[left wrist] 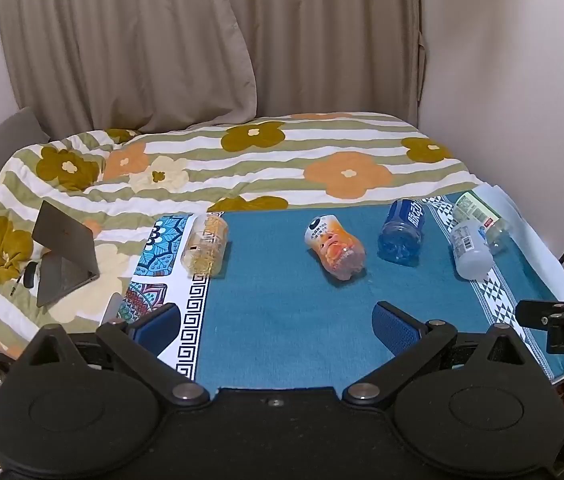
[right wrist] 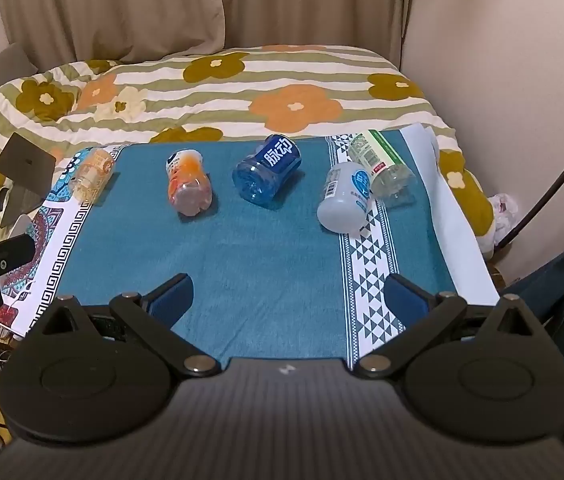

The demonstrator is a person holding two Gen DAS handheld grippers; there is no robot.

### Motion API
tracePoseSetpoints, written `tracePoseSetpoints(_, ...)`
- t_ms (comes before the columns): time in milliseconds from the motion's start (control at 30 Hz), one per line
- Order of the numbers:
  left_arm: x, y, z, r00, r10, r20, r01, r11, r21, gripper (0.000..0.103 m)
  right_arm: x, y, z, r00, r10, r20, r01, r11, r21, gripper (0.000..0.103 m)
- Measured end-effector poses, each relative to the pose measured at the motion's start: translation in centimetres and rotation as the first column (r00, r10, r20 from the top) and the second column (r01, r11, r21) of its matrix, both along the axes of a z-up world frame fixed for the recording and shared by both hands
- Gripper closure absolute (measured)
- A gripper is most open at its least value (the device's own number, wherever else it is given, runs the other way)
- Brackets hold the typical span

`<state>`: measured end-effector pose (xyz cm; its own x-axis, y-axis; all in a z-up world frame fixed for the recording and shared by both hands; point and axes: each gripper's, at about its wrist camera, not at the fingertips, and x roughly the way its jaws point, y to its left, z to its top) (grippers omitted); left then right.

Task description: Flip cup upright

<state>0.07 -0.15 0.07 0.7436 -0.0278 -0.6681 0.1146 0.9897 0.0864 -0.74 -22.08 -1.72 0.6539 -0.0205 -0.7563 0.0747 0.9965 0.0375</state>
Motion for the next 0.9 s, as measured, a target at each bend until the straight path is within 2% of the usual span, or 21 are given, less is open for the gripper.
tracePoseSetpoints(900, -0.25, -0.48, 0.27, 1.000, -0.008, -0.001, 0.008, 1.000, 0.002, 0.000, -0.15, -0.26, -0.09, 1.000, 0.001, -0.006, -0.001, 1.000, -0.003, 0.000)
